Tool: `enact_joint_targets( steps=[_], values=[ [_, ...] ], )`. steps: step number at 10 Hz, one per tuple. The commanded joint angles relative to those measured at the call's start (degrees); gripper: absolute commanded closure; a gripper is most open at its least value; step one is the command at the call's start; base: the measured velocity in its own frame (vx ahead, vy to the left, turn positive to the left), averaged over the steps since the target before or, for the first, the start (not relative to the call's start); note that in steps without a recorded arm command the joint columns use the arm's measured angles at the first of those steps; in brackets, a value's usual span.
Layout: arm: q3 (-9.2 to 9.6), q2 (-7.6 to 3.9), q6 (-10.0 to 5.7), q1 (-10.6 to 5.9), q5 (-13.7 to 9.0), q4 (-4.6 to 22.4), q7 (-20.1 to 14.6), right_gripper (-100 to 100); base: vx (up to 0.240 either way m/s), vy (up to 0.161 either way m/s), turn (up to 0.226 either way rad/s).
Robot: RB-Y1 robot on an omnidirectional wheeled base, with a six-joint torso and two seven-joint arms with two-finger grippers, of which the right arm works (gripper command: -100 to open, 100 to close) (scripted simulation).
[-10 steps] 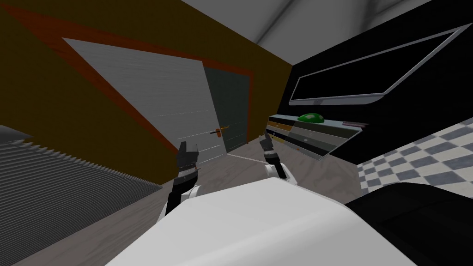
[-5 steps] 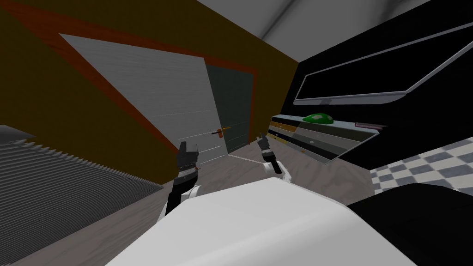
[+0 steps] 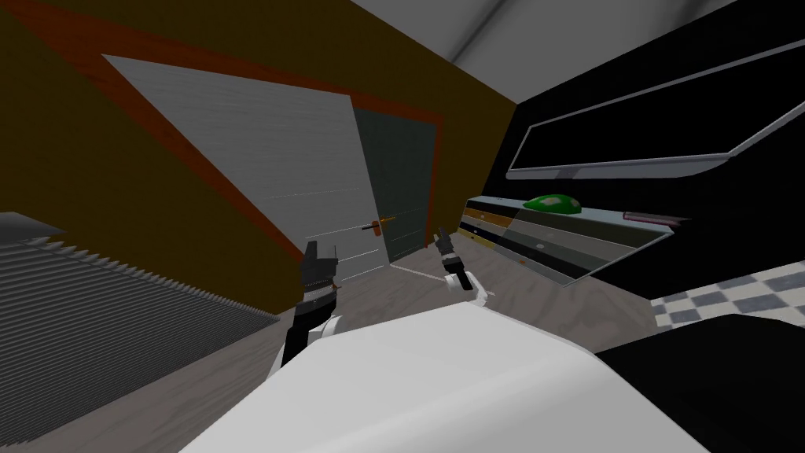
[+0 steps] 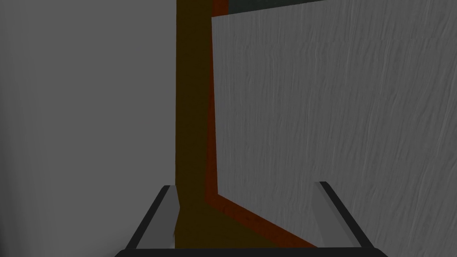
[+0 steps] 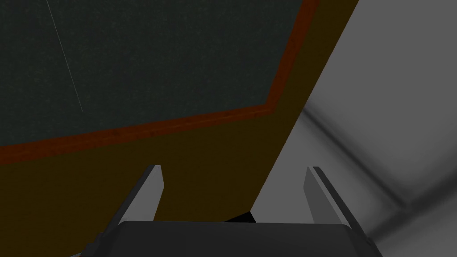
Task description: Pull the door open
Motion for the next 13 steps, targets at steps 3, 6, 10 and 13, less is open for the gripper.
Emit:
enact_joint_targets(
  steps=[3,6,10,13],
  values=[
    [-0.09,-0.67,0.56,-3.57,0.40,6.64,-0.75,-100,0.107,0.026,0.057],
    [-0.17,-1.01,0.87,-5.81,0.63,10.50,-1.13,-100,0.070,0.024,0.036],
    [-0.31,-1.63,1.48,-10.29,1.10,17.94,-1.90,-100,0.105,0.024,0.062],
    [-0.38,-1.93,1.78,-12.53,1.34,21.79,-2.29,-100,0.075,0.023,0.038]
  ],
)
